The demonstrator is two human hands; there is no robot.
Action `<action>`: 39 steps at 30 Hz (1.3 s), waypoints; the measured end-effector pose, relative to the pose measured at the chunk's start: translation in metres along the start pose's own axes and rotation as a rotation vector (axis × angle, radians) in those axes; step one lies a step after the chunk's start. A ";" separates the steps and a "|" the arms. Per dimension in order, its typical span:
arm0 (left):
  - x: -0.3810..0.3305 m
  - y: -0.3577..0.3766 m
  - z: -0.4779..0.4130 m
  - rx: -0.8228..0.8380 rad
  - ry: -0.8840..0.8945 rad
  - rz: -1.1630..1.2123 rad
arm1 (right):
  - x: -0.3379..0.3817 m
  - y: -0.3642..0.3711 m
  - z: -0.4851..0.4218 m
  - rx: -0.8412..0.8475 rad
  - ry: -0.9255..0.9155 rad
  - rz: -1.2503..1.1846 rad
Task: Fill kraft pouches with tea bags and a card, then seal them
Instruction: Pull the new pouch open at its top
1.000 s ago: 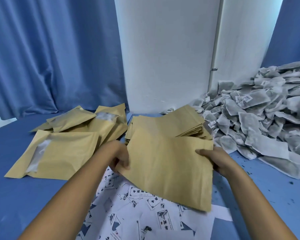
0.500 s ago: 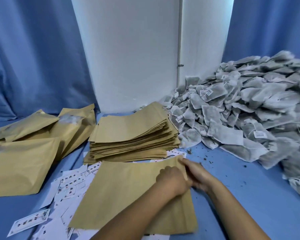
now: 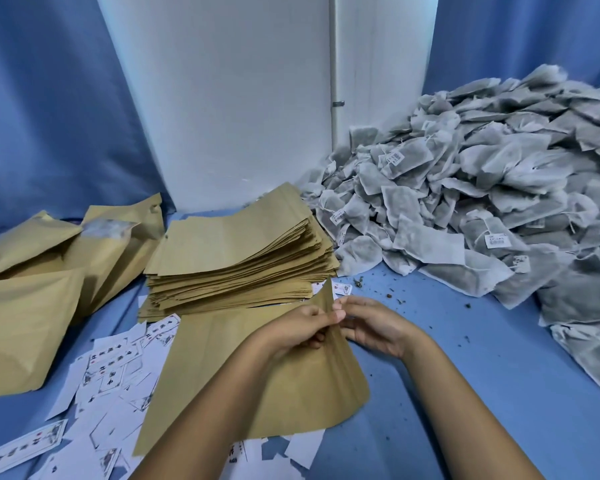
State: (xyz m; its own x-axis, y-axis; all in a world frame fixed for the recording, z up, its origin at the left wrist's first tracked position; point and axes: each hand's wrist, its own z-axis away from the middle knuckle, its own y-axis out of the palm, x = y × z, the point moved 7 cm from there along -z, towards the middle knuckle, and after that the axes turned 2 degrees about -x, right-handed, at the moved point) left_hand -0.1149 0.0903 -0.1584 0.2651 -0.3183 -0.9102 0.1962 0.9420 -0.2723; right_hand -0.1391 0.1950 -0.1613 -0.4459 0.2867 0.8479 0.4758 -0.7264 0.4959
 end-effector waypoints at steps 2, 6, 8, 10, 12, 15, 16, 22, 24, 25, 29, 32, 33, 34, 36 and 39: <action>0.002 -0.001 0.001 -0.001 0.014 0.040 | -0.001 0.002 0.001 0.007 0.006 -0.003; 0.006 -0.001 0.003 -0.012 0.038 0.041 | -0.004 0.001 0.001 0.017 0.029 0.024; 0.006 0.000 0.004 -0.011 0.041 0.037 | -0.006 0.000 0.001 0.011 0.031 0.032; 0.006 0.000 0.004 -0.008 0.039 0.033 | -0.005 -0.001 0.001 0.004 0.026 0.033; 0.007 0.001 0.004 -0.008 0.035 0.033 | -0.003 0.000 0.001 0.002 0.010 0.034; 0.007 0.001 0.006 -0.001 0.034 0.023 | -0.002 0.000 0.000 -0.015 0.000 0.012; 0.006 0.001 0.006 0.003 0.034 0.022 | -0.003 0.000 0.000 -0.017 0.001 0.004; 0.009 -0.001 0.007 0.025 0.034 0.051 | -0.002 0.001 0.002 -0.052 -0.002 0.041; 0.009 0.001 0.007 0.016 0.025 0.038 | -0.003 0.002 0.003 -0.092 0.002 0.207; 0.009 0.001 0.007 -0.013 0.018 0.016 | -0.004 0.003 0.004 -0.105 0.010 0.307; 0.007 0.003 0.006 -0.266 0.037 -0.310 | -0.005 0.009 0.009 -0.164 0.000 0.620; 0.002 -0.001 0.012 -0.491 0.042 -0.506 | 0.002 0.011 0.012 -0.273 -0.088 0.815; -0.002 -0.004 0.015 -0.548 0.034 -0.549 | 0.005 0.009 0.012 -0.302 -0.106 0.804; -0.007 -0.006 0.016 -0.595 0.037 -0.618 | 0.008 0.007 0.013 -0.333 -0.114 0.756; -0.023 -0.006 0.020 -0.662 0.077 -0.753 | 0.012 0.006 0.014 -0.365 -0.120 0.683; -0.044 -0.005 0.031 -0.748 0.142 -0.862 | 0.023 -0.001 0.014 -0.442 -0.156 0.813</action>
State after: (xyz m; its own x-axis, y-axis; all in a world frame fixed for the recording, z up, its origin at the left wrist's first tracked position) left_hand -0.0986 0.0959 -0.1074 0.1968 -0.9175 -0.3456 -0.3614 0.2597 -0.8955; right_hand -0.1392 0.2113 -0.1403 0.0190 -0.3557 0.9344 0.2509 -0.9030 -0.3489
